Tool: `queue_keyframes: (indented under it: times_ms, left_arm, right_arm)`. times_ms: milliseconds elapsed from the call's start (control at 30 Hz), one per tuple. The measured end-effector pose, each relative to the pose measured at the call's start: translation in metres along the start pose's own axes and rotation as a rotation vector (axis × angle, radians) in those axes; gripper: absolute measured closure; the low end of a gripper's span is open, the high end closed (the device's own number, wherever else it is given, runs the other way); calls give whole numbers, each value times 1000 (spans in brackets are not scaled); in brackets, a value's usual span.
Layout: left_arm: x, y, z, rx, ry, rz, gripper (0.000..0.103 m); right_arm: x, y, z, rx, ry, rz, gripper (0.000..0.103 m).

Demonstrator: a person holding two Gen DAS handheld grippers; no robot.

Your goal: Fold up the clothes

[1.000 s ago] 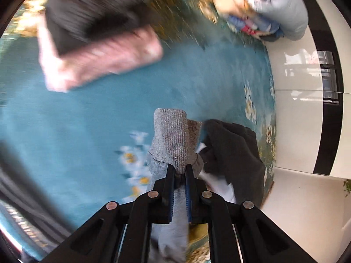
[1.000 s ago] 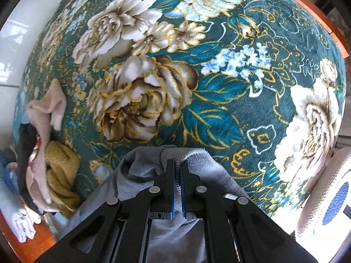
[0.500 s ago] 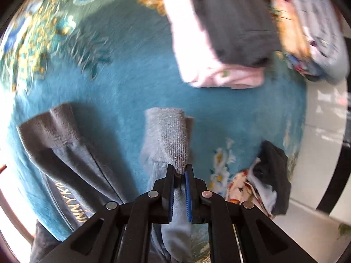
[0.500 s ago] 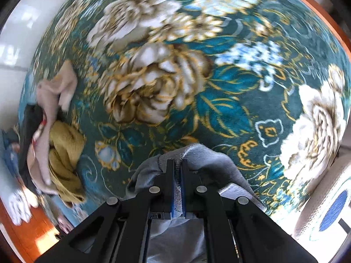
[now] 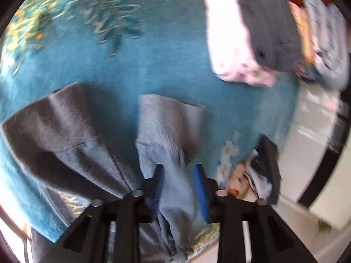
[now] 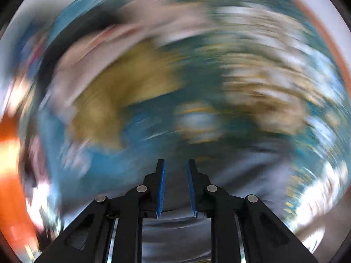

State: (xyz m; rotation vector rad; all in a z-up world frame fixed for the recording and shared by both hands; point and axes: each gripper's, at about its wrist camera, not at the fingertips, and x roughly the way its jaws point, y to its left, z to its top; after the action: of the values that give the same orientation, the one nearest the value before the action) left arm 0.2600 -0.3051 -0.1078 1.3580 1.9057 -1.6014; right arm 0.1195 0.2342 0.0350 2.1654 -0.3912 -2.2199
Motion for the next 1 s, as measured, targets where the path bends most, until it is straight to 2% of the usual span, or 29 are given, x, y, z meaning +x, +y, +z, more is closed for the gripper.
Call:
queue_keyframes:
  times_ms: [33,67,133,300,367,400,500,600,767,800,833,867,933,1000]
  left_arm:
    - [-3,-2,0,29,10,-21,55]
    - [-1,1,3,38,9,-11,49]
    - [3,8,7,55,8,9,48]
    - [13,23,18,99,5,58,50]
    - [17,29,23,117,4,78,50]
    - [19,32,25,125,4,86,51]
    - [27,39,33,102,11,46,60]
    - [34,46,42,81,18,6,60]
    - [42,41,45,112,26,7,60]
    - [42,38,45,120,14,9,67]
    - [42,36,45,125,6,8,78]
    - [42,35,45,116,-2,6,95]
    - [38,33,45,97,-28,-24,96]
    - [19,27,45,98,-96,-72,96]
  right_arm:
    - [14,42,-3,-93,30,29,83]
    - [30,87,-9,-194,68,64,82]
    - [61,171,-24,-387,141,125,77]
    - [128,307,-79,-724,269,146,68]
    - [154,357,-100,-849,318,150,68]
    - [167,370,-107,-883,334,139,67]
    - [199,401,-122,-952,369,117,67]
    - [221,417,-126,-969,383,114,67]
    - [238,421,-127,-988,423,120,70]
    - [237,421,-128,-1000,422,122,86]
    - [236,421,-130,-1012,421,123,92]
    - [235,421,-131,-1024,418,126,92]
    - [221,426,-132,-1060,384,139,95]
    - [196,442,-132,-1137,313,159,95]
